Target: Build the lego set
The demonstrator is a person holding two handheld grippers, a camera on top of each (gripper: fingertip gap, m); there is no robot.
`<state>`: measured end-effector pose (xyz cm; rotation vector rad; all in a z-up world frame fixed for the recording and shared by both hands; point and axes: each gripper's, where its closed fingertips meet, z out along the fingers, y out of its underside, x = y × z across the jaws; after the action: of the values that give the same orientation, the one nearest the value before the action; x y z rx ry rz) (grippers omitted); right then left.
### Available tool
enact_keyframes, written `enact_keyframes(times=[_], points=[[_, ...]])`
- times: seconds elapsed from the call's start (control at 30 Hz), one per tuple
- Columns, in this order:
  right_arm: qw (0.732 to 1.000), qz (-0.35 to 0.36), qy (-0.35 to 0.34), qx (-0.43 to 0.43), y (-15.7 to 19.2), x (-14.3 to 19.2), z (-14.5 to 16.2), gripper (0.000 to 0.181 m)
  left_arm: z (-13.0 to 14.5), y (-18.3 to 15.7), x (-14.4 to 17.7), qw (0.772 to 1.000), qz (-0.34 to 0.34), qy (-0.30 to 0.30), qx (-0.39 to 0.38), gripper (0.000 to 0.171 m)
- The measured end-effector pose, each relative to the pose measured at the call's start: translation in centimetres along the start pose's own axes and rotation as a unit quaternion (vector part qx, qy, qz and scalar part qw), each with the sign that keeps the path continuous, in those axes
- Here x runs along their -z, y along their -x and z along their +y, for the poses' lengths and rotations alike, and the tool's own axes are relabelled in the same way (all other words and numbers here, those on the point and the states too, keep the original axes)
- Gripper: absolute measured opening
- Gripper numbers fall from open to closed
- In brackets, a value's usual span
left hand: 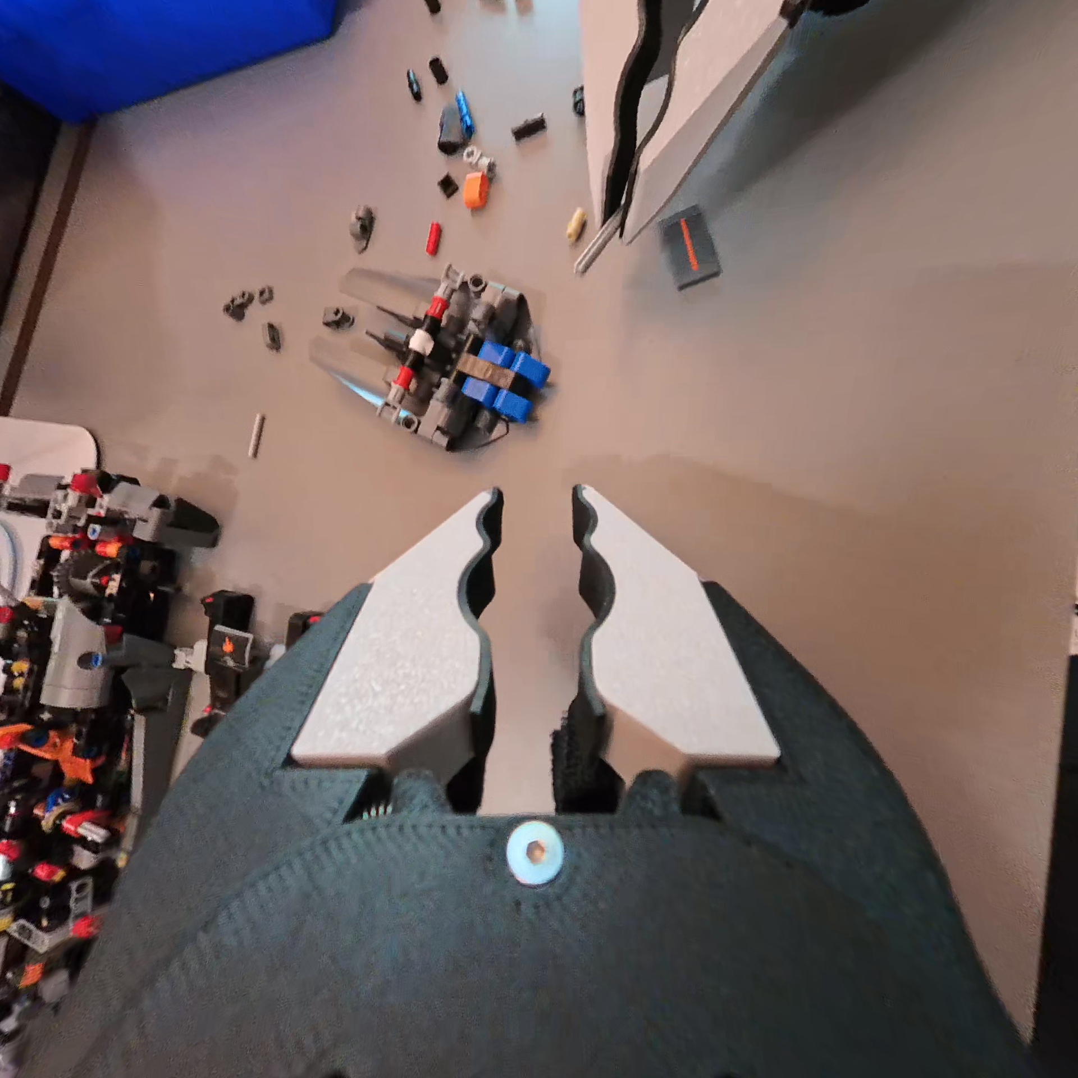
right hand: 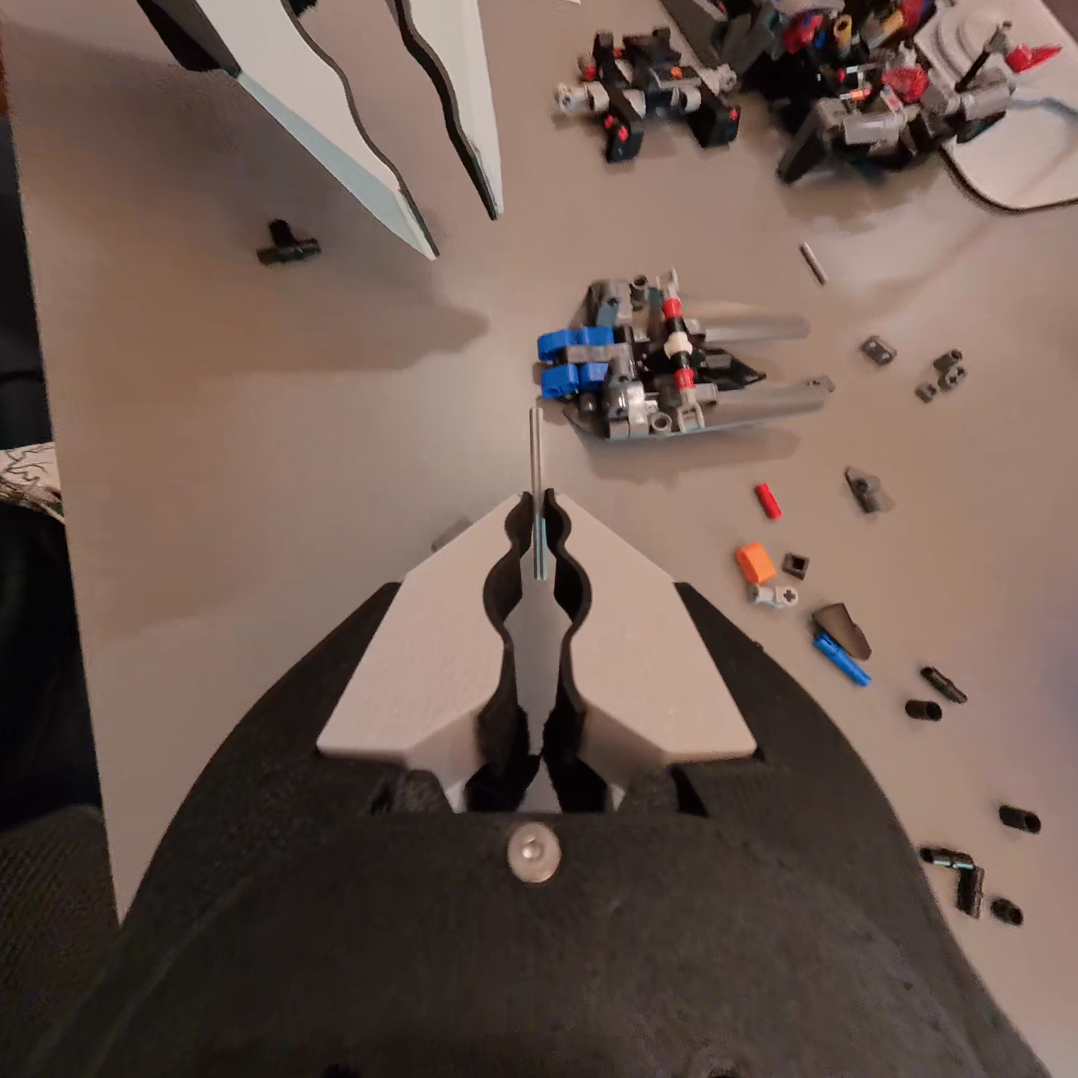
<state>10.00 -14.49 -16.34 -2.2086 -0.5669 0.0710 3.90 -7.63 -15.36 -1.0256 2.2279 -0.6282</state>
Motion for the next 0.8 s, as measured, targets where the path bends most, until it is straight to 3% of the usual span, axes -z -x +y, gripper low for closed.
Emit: enact_keyframes(times=[0.5, 0.8], points=[[0.998, -0.005, 0.065, 0.006, -0.6, -2.5, 0.4, 0.001, 0.0, 0.0, -3.7, 0.999, 0.027, 0.027, 0.017, 0.019], [0.994, -0.006, 0.104, 0.015, -0.5, -2.8, 0.2, 0.001, -0.6, -0.1, -4.3, 0.999, 0.035, 0.018, 0.021, 0.016]])
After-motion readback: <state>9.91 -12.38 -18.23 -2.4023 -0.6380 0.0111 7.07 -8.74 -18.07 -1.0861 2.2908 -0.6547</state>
